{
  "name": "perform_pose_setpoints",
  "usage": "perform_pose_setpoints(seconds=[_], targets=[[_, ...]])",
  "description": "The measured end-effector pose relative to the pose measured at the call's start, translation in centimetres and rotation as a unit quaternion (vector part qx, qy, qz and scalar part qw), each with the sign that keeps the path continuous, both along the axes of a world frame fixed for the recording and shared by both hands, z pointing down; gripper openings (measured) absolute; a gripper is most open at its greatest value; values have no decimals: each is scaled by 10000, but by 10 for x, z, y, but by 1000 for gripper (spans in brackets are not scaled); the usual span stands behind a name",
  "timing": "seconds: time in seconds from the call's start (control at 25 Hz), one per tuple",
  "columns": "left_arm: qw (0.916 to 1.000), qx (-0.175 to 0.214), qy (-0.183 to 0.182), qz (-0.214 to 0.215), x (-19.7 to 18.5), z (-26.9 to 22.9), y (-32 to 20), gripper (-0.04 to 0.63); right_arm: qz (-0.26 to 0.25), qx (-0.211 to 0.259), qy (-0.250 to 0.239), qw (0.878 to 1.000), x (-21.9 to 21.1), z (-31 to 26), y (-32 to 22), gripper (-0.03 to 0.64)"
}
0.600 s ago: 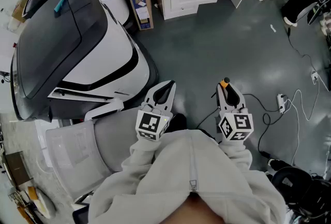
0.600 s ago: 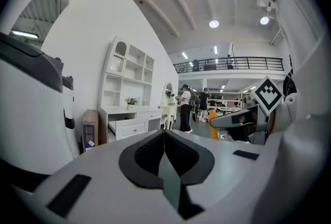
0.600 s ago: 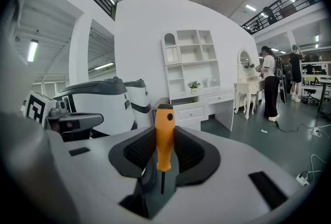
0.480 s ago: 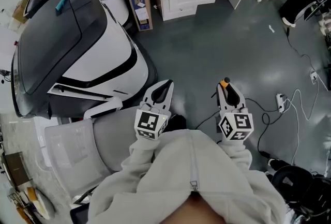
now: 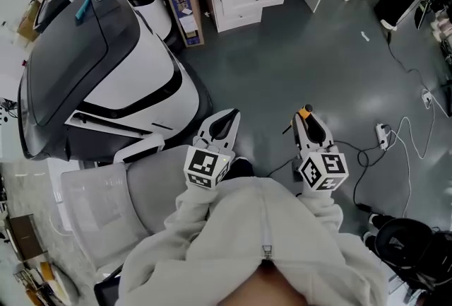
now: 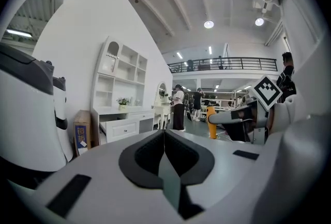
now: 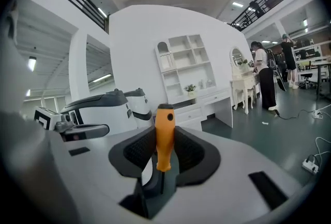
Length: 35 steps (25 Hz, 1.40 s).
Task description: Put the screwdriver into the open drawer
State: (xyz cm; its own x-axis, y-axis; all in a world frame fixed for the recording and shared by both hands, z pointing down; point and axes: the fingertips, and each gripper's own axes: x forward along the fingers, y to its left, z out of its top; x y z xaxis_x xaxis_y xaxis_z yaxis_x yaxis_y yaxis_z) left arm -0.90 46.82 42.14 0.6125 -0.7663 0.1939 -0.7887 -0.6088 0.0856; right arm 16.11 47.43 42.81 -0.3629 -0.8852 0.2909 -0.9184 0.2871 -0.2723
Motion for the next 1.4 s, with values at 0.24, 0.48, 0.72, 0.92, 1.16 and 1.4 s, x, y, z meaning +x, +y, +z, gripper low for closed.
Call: perform_pose_setpoints(seconds=[0.24, 0.48, 0.72, 0.92, 1.16, 1.4], targets=[[9999, 89, 7, 53, -13, -5, -12, 18, 22, 132, -9, 9999, -13, -5, -15, 124], [9990, 128, -77, 431, -15, -5, -17, 17, 256, 98, -161, 9995, -27, -5, -22, 124], [9989, 21, -45, 466, -16, 0, -15, 17, 267, 18, -226, 9994, -33, 0, -24, 124], [9992, -72, -55, 391, -20, 9, -22, 17, 131, 0, -286, 9995, -38, 11, -35, 124], [9997, -104, -111, 188, -23, 11, -56, 17, -52, -50, -338, 9994, -41, 14, -70, 124], [9999, -59, -92, 119, -14, 10, -109, 17, -165, -57, -320, 9993, -32, 13, -119, 124]])
